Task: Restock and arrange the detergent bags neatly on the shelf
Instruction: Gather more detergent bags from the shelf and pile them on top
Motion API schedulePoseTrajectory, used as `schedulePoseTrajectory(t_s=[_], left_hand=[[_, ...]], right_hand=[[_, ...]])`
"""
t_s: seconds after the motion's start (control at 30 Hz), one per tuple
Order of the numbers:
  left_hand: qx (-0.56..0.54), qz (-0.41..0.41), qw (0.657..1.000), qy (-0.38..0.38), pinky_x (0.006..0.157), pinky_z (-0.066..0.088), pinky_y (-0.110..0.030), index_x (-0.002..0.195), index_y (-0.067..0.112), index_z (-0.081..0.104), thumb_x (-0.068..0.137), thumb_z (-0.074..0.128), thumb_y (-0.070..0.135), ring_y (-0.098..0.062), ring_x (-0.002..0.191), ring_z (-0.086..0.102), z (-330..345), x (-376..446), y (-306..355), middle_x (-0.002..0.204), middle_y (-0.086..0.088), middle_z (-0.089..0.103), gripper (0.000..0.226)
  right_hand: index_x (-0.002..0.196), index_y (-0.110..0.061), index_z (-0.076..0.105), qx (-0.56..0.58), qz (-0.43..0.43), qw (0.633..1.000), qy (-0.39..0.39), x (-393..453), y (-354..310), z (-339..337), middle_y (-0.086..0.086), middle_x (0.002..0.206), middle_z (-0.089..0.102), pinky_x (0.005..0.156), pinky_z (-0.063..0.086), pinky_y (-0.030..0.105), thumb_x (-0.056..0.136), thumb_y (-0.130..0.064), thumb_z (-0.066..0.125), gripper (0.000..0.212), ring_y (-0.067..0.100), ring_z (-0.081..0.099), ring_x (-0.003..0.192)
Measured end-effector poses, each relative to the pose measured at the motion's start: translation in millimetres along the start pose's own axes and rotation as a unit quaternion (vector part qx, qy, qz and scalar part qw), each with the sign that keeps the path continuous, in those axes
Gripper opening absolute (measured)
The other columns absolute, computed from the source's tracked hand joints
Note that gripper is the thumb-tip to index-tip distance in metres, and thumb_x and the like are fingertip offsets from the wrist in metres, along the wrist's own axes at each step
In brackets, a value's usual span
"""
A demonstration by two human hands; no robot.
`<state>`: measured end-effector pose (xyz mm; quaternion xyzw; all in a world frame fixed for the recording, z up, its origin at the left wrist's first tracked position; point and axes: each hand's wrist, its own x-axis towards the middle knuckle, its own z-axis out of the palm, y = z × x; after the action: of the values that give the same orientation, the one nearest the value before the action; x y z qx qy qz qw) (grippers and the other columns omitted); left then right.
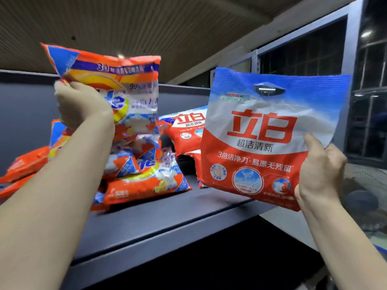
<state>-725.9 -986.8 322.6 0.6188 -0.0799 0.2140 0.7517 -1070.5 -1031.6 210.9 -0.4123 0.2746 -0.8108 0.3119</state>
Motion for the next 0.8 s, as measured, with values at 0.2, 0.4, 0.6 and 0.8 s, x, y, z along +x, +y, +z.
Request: schedulePoseTrajectory(t_s=[0.2, 0.4, 0.6, 0.8], left_hand=[[0.266, 0.274, 0.92, -0.088, 0.116, 0.006, -0.055, 0.142, 0.006, 0.034, 0.09, 0.05, 0.031, -0.036, 0.144, 0.008, 45.8, -4.7, -47.9, 0.155, -0.016, 0.019, 0.06], [0.372, 0.441, 0.758, -0.303, 0.11, 0.02, -0.05, 0.135, 0.031, 0.044, 0.053, 0.023, 0.095, -0.023, 0.132, 0.037, 26.5, -10.3, -47.5, 0.143, 0.003, 0.045, 0.106], [0.481, 0.396, 0.754, -0.208, 0.107, 0.019, -0.054, 0.143, 0.04, 0.029, 0.073, 0.04, 0.082, -0.029, 0.139, 0.02, 47.0, -10.9, -55.1, 0.154, -0.008, 0.023, 0.083], [0.474, 0.378, 0.759, -0.239, 0.103, 0.029, -0.046, 0.134, 0.023, 0.042, 0.066, 0.053, 0.081, -0.031, 0.128, 0.038, 52.5, -1.4, -55.8, 0.137, -0.01, 0.047, 0.09]], right_hand=[[0.065, -0.024, 0.065, 0.022, 0.006, 0.999, -0.029, 46.8, 33.5, 44.2, -0.008, 0.074, 0.069, 0.073, 0.058, 0.045, 0.083, -0.03, 0.06, 0.02, 0.022, 0.07, 0.077], [0.093, -0.01, 0.067, 0.039, -0.079, 0.996, 0.033, 99.0, 44.7, 146.3, 0.002, 0.091, 0.068, 0.081, 0.046, 0.034, 0.087, -0.024, 0.054, 0.02, 0.01, 0.062, 0.082], [0.15, -0.021, 0.017, -0.455, -0.279, 0.83, -0.161, 86.8, 100.3, 217.8, 0.008, 0.143, 0.035, 0.091, 0.034, 0.042, 0.085, -0.02, 0.06, 0.078, 0.032, 0.039, 0.119], [0.141, -0.028, 0.039, -0.526, -0.293, 0.683, -0.413, 74.9, 125.6, 206.2, -0.001, 0.147, 0.038, 0.106, 0.03, 0.045, 0.089, -0.05, 0.051, 0.058, 0.031, 0.028, 0.134]])
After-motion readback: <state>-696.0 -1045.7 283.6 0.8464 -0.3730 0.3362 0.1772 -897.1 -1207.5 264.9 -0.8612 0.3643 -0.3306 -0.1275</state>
